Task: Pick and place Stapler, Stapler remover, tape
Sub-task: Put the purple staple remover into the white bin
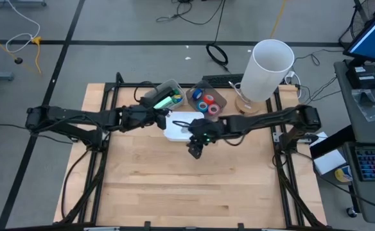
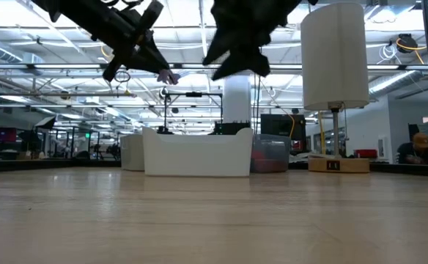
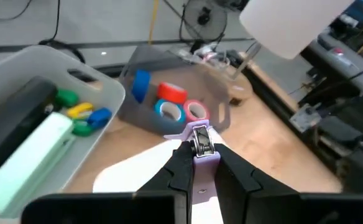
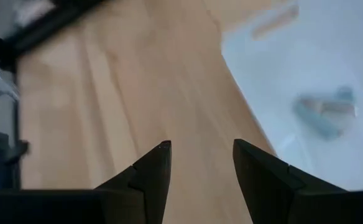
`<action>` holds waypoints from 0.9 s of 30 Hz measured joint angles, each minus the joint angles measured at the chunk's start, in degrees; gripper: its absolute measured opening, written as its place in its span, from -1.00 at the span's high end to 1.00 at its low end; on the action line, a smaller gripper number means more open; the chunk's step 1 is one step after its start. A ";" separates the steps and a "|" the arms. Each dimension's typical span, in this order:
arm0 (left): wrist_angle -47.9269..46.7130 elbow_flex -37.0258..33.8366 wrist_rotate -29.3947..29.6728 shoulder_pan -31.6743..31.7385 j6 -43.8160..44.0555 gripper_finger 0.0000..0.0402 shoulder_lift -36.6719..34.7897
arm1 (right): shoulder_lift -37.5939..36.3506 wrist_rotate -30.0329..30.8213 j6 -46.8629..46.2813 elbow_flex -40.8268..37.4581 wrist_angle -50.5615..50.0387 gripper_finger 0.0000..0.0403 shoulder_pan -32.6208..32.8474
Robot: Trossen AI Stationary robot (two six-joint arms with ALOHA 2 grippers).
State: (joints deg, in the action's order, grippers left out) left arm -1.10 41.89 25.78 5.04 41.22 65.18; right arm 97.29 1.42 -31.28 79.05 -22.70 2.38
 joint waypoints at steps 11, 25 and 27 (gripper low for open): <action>3.02 0.14 -4.18 0.96 -2.13 0.79 7.94 | -8.59 1.77 7.41 0.06 5.78 0.18 2.48; -14.41 17.64 -9.59 2.88 -8.53 0.79 28.21 | -17.30 2.96 10.63 0.14 3.21 0.18 4.10; -16.49 18.55 -10.57 3.54 -8.34 0.79 30.11 | -17.92 3.18 11.95 -0.06 1.01 0.18 5.04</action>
State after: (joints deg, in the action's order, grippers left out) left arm -17.59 60.44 15.21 8.58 32.87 95.29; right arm 79.37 4.61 -19.33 78.98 -21.69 7.41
